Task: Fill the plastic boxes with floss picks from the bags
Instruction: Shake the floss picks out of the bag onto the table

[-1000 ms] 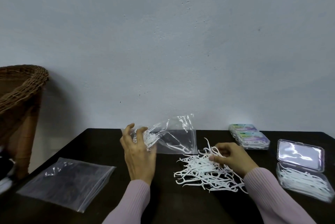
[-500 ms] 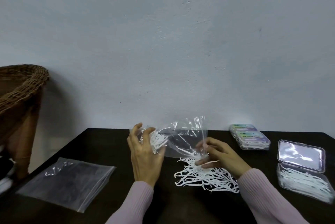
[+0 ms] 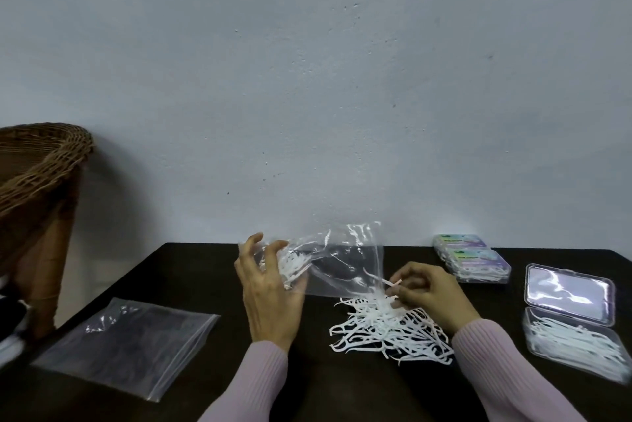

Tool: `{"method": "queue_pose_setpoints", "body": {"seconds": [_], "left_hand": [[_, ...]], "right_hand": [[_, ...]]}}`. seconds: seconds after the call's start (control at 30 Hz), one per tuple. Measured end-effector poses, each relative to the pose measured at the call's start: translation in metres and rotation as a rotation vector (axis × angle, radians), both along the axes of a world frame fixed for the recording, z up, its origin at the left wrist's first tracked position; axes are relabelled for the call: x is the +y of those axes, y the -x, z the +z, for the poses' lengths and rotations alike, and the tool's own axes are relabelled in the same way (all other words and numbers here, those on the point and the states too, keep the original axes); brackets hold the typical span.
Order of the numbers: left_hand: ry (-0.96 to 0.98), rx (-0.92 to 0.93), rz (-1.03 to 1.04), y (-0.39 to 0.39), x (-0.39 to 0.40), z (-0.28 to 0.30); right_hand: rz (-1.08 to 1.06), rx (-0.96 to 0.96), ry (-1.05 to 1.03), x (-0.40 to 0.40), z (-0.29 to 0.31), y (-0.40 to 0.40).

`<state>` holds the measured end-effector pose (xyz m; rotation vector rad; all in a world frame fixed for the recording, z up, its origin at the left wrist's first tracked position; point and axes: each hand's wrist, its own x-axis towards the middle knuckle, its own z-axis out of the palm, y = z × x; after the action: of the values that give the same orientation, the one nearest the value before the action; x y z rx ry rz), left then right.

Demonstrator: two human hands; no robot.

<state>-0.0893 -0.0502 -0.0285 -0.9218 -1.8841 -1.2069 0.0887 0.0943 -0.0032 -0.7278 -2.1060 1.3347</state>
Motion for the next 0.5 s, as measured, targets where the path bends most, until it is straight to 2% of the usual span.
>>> {"method": "queue_pose_setpoints", "body": {"seconds": [0.17, 0.33, 0.4, 0.5], "left_hand": [[-0.058, -0.108, 0.062, 0.008, -0.003, 0.000], [-0.091, -0.168, 0.088, 0.012, -0.003, 0.002], [-0.072, -0.168, 0.076, 0.010, -0.003, 0.000], [-0.009, -0.121, 0.015, 0.006, -0.001, -0.002]], "right_hand": [[-0.102, -0.178, -0.183, 0.007, -0.006, -0.003], [-0.087, -0.305, -0.308, 0.006, -0.008, -0.004], [-0.099, -0.257, -0.365, 0.003, -0.006, -0.003], [-0.123, 0.036, -0.333, -0.005, 0.003, -0.002]]}}
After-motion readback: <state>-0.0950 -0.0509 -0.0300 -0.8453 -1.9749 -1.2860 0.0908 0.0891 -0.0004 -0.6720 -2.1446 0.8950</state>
